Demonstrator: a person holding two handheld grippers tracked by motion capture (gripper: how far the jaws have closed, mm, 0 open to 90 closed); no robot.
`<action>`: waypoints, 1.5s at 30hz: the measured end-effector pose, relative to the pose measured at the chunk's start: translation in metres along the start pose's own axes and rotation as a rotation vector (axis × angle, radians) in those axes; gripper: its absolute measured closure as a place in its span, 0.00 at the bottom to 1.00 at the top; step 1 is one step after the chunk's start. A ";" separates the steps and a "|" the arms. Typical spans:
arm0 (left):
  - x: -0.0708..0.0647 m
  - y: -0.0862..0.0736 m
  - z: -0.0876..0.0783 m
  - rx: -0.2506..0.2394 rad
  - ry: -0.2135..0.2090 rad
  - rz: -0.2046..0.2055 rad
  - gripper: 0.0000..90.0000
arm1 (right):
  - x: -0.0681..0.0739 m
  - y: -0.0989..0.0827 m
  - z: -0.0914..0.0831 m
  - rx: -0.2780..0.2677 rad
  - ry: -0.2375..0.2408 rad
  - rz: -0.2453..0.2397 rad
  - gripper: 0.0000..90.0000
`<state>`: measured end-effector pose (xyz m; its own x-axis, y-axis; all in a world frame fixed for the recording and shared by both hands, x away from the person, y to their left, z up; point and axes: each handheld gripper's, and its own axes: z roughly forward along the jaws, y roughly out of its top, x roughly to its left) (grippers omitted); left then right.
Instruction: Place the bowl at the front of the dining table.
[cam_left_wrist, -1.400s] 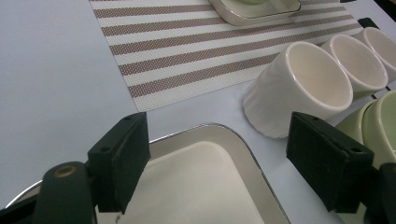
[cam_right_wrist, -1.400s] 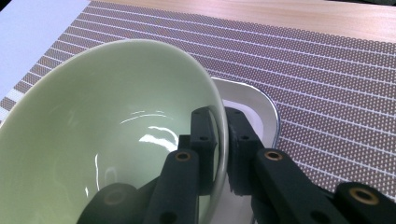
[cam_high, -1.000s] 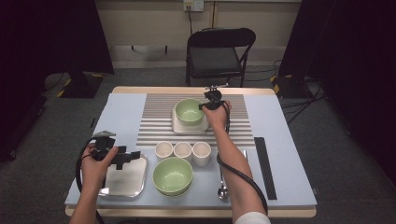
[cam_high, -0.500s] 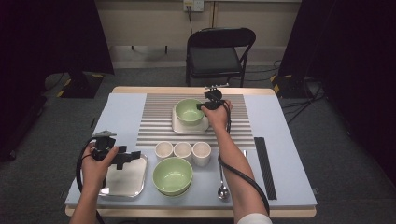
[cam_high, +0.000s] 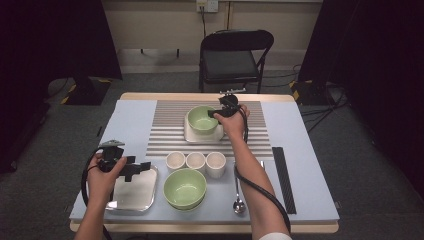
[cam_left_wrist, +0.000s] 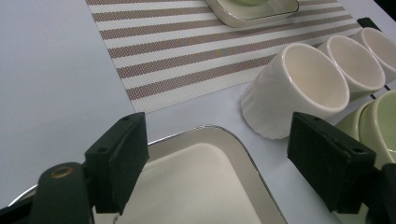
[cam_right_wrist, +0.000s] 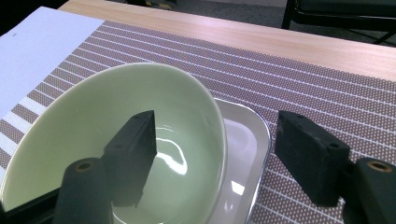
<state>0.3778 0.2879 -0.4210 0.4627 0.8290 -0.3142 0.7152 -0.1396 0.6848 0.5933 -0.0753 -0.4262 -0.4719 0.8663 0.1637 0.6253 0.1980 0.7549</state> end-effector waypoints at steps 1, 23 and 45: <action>0.000 0.000 0.000 -0.001 0.000 -0.002 0.22 | 0.000 0.000 0.000 0.000 -0.001 -0.007 0.31; -0.002 0.002 -0.002 -0.036 0.008 -0.001 0.20 | 0.005 0.001 -0.011 0.005 -0.022 -0.018 0.20; -0.004 0.003 0.003 -0.032 -0.013 0.034 0.20 | -0.002 -0.006 -0.027 0.022 0.019 -0.019 0.18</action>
<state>0.3798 0.2826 -0.4201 0.4933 0.8169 -0.2989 0.6819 -0.1499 0.7159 0.5737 -0.0905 -0.4138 -0.4953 0.8536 0.1611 0.6292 0.2247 0.7440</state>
